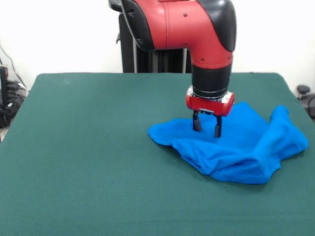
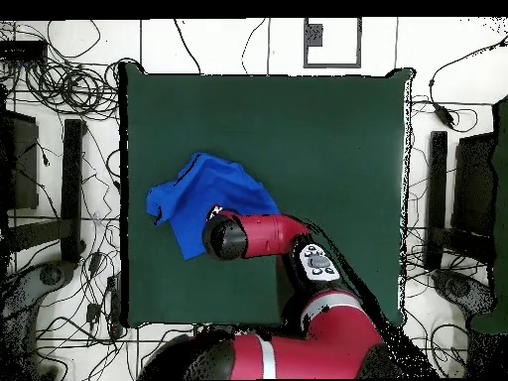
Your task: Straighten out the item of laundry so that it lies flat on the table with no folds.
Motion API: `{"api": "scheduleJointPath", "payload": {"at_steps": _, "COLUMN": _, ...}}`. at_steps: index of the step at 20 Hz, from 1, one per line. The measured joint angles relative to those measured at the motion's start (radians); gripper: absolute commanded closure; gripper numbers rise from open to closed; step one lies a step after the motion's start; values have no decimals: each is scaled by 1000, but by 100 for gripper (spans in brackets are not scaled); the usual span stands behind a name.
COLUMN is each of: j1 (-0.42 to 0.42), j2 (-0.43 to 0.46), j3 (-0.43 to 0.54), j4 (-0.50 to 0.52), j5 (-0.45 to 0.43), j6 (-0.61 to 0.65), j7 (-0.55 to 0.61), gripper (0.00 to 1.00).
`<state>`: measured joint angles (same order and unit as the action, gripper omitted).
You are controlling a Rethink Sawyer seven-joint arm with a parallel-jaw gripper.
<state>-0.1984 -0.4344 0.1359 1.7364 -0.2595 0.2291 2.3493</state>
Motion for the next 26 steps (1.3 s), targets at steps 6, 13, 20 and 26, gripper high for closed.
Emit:
{"api": "scheduleJointPath", "payload": {"at_steps": 6, "j1": -29, "j2": -3, "j3": 29, "j4": 5, "j5": -36, "j6": 0, "j7": 0, "gripper": 0}}
{"api": "scheduleJointPath", "payload": {"at_steps": 13, "j1": -77, "j2": -5, "j3": 80, "j4": 8, "j5": -90, "j6": 21, "j7": 0, "gripper": 0}}
{"api": "scheduleJointPath", "payload": {"at_steps": 20, "j1": -130, "j2": -4, "j3": 135, "j4": 10, "j5": -139, "j6": 46, "j7": 0, "gripper": 0}}
{"api": "scheduleJointPath", "payload": {"at_steps": 26, "j1": -183, "j2": 0, "j3": 190, "j4": 12, "j5": -186, "j6": 68, "j7": 0, "gripper": 0}}
